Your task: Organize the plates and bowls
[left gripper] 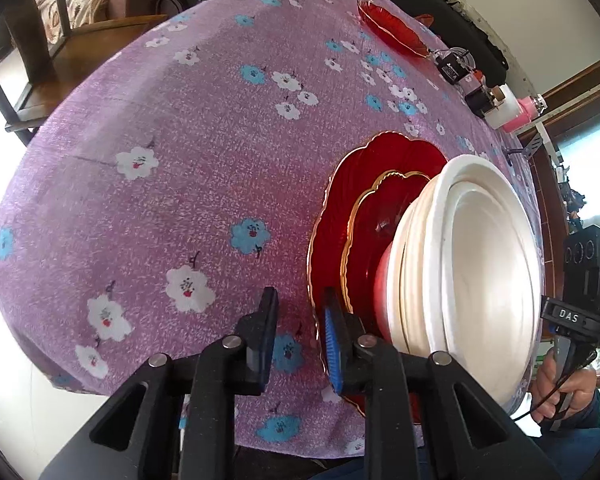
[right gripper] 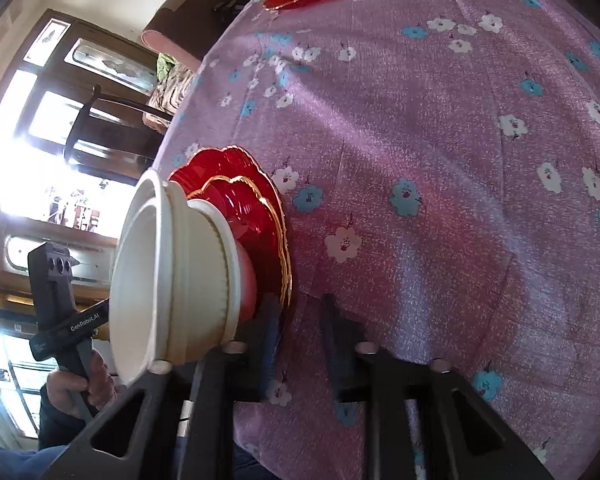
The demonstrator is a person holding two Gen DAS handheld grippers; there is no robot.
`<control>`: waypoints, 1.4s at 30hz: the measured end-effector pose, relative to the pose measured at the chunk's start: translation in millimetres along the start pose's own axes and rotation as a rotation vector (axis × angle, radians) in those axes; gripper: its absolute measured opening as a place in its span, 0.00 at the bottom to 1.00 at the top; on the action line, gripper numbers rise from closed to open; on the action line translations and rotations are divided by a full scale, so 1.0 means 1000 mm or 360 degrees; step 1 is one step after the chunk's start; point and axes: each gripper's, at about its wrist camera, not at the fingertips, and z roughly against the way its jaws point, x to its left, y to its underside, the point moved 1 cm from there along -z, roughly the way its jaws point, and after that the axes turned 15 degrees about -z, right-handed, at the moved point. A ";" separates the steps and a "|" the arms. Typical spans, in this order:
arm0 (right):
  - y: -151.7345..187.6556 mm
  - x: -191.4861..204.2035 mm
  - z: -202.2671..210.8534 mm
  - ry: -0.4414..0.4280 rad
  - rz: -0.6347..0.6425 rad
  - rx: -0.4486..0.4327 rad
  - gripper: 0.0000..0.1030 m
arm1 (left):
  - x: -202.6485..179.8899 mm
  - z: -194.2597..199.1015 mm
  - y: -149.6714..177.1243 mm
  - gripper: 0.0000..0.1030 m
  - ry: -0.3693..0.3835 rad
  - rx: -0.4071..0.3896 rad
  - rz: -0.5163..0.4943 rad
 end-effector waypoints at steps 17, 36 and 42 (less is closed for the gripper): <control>-0.002 -0.009 0.015 0.0025 -0.0016 -0.0099 0.11 | -0.040 -0.019 -0.026 0.08 -0.0006 0.0031 -0.0205; -0.007 -0.105 0.109 0.0095 -0.0362 -0.0438 0.10 | -0.164 -0.089 -0.091 0.07 0.0100 0.0089 -0.0488; -0.019 -0.120 0.116 0.0108 -0.0416 -0.0494 0.10 | -0.174 -0.105 -0.110 0.07 0.0106 0.0097 -0.0468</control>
